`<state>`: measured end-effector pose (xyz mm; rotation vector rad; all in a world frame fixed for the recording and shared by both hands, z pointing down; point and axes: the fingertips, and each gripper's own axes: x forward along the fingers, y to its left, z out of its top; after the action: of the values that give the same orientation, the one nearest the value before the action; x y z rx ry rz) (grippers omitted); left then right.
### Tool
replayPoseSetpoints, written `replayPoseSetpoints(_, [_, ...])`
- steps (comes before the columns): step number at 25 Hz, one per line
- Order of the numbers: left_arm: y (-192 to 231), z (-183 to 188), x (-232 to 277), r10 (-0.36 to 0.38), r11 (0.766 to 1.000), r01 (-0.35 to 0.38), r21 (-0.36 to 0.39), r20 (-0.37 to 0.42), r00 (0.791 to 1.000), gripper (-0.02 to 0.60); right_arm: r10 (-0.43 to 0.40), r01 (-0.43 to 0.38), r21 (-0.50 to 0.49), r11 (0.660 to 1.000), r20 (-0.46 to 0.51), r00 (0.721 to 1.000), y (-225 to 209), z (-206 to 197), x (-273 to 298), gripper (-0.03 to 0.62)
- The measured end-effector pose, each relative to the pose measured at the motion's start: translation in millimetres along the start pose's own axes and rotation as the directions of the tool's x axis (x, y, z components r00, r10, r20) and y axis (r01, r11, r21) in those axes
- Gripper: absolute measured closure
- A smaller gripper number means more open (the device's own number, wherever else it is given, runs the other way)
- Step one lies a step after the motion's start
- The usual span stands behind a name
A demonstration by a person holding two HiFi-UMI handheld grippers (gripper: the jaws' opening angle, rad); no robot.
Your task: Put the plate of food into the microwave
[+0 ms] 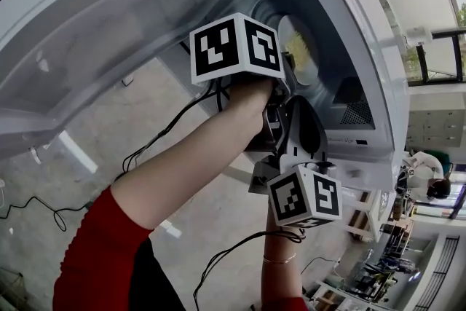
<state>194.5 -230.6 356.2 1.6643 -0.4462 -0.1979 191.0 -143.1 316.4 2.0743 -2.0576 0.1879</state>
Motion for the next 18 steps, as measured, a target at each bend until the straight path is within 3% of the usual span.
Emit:
replayPoseSetpoints(11, [2,-2,6,0.102,0.995,-0.102,-0.002,-0.032,0.994,0.554,0.009,-0.008,0.019,1.0,-0.052,0.999,-11,2,5,0.58])
replayPoseSetpoints(18, [5,2,7,0.21,0.976,-0.205,0.08,-0.061,0.976,0.554,0.0,0.002,0.037,0.999,-0.064,0.998,-14,2,9,0.58])
